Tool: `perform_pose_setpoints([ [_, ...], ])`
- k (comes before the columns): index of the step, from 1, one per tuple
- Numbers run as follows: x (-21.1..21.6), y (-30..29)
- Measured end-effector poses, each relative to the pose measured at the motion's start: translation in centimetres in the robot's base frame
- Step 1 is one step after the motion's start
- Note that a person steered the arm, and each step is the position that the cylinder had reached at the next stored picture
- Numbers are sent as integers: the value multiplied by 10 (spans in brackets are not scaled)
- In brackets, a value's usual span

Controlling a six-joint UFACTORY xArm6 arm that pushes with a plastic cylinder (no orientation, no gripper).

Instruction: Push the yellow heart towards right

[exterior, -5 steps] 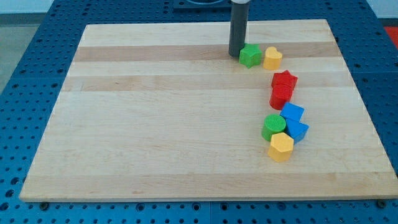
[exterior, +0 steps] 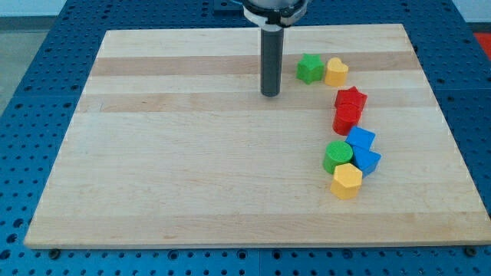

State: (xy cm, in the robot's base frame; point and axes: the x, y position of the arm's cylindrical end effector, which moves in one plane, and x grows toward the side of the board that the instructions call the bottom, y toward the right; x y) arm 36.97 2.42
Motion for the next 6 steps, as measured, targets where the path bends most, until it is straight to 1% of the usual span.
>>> perform_pose_setpoints([
  [1, -2, 5],
  [3, -28, 69],
  [6, -44, 122],
])
